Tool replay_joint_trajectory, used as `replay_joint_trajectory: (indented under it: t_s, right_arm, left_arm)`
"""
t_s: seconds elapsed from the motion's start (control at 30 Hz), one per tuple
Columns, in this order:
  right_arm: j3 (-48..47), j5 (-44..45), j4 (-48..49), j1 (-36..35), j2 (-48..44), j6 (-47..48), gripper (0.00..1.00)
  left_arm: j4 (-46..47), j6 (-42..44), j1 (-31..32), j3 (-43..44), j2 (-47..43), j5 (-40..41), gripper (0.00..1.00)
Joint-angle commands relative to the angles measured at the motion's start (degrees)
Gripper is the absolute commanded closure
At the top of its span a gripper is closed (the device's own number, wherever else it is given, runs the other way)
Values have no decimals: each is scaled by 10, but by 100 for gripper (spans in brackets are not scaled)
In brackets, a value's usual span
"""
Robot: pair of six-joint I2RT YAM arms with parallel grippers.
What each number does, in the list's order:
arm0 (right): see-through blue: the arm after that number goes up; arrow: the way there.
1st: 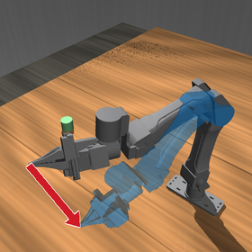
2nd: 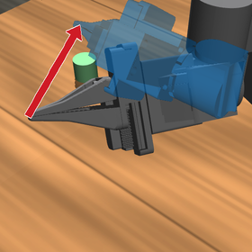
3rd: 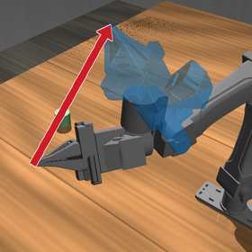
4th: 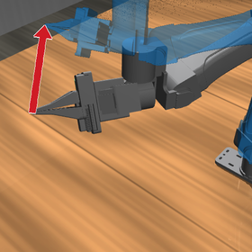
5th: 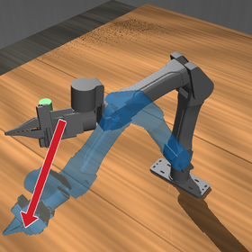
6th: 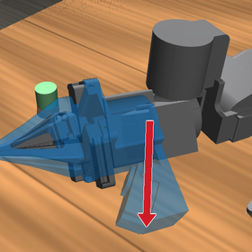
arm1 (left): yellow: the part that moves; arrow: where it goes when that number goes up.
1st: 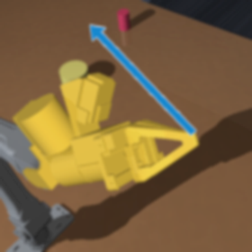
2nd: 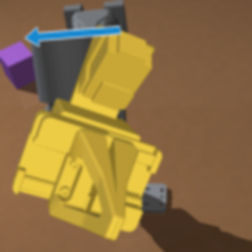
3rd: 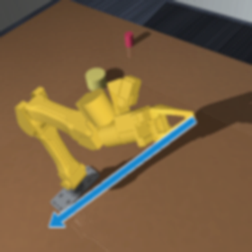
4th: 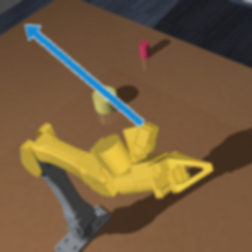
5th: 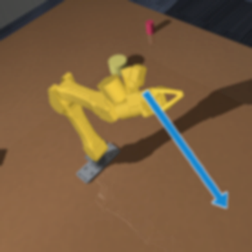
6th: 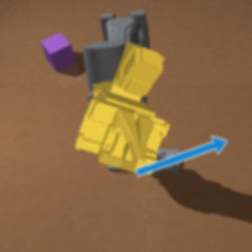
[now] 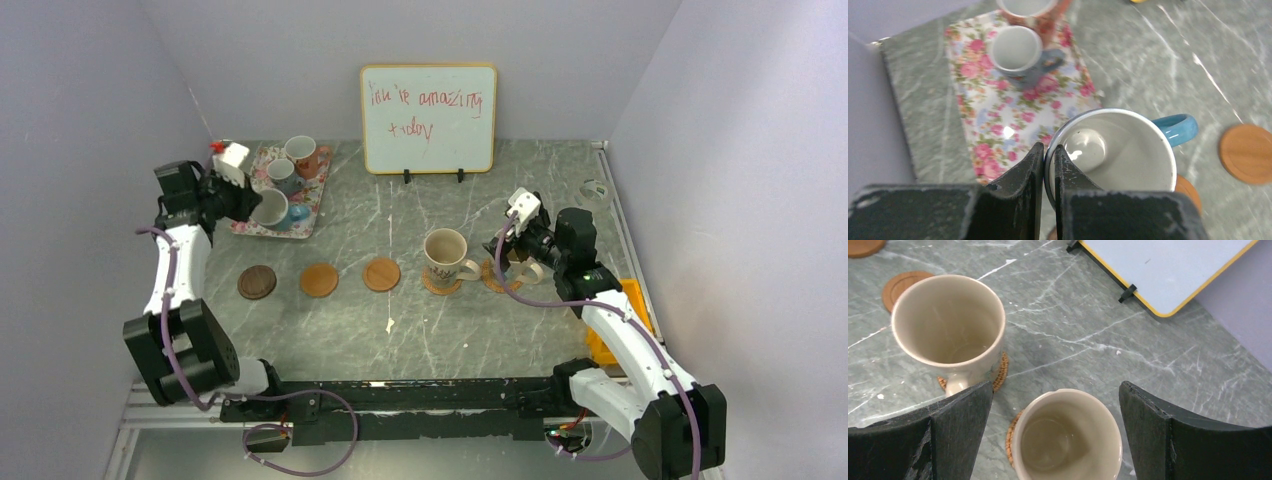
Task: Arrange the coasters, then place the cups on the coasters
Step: Place the cup at the center of the board.
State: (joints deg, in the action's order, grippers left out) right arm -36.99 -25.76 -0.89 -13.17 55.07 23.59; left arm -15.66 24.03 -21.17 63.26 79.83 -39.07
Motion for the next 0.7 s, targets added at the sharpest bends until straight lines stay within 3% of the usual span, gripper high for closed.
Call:
replay_joint_trajectory:
  t_s: [0.0,0.37,0.67]
  right_arm:
    - [-13,-53,-8,1,-19,7,0]
    - [-12,-181,-53,-9,-29,45,0]
    - [-36,-220,-92,-43,-58,65,0]
  left_arm:
    - [-58,83,44,-43,-69,-48,95]
    - [-171,164,166,-123,-118,-79,95]
    - [-145,162,276,-181,-143,-34,95]
